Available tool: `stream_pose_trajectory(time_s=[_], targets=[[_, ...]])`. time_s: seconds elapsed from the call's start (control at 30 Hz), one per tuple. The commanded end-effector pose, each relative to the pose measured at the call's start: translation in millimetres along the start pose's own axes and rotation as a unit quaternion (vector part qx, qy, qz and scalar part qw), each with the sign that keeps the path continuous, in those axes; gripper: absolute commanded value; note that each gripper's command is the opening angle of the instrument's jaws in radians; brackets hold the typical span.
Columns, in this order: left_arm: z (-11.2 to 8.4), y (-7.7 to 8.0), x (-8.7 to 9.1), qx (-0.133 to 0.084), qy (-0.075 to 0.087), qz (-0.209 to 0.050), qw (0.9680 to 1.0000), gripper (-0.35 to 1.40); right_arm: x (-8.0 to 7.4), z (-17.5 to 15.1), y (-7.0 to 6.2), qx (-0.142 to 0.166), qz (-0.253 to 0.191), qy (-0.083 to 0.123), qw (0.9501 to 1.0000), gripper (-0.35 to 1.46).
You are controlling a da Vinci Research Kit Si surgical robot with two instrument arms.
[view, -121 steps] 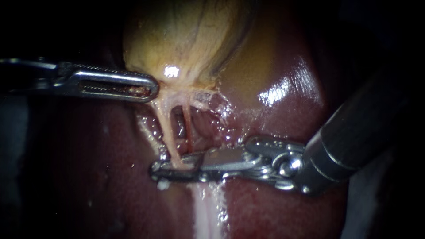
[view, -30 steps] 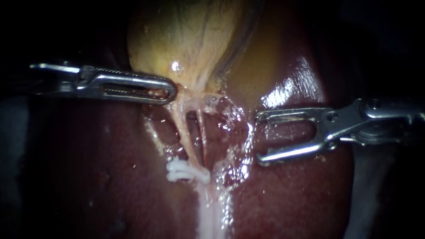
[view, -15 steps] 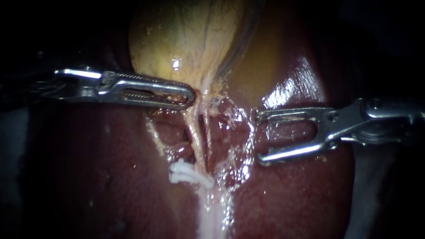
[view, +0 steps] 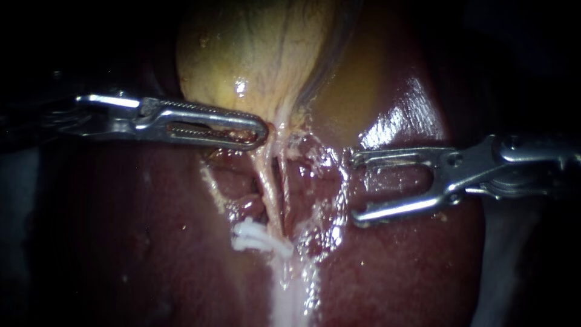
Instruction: Going back second clip left tube
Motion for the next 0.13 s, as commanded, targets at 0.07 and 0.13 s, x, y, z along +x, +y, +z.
stream_pose_trajectory(time_s=[0.07,0.13], targets=[[0.0,0.0,0.0,0.0,0.0,0.0,1.0,-0.35,0.0,0.0,0.0,0.0,0.0,0.0,1.0,0.49],[0.0,0.0,0.0,0.0,0.0,0.0,1.0,-0.35,0.0,0.0,0.0,0.0,0.0,0.0,1.0,0.49]])
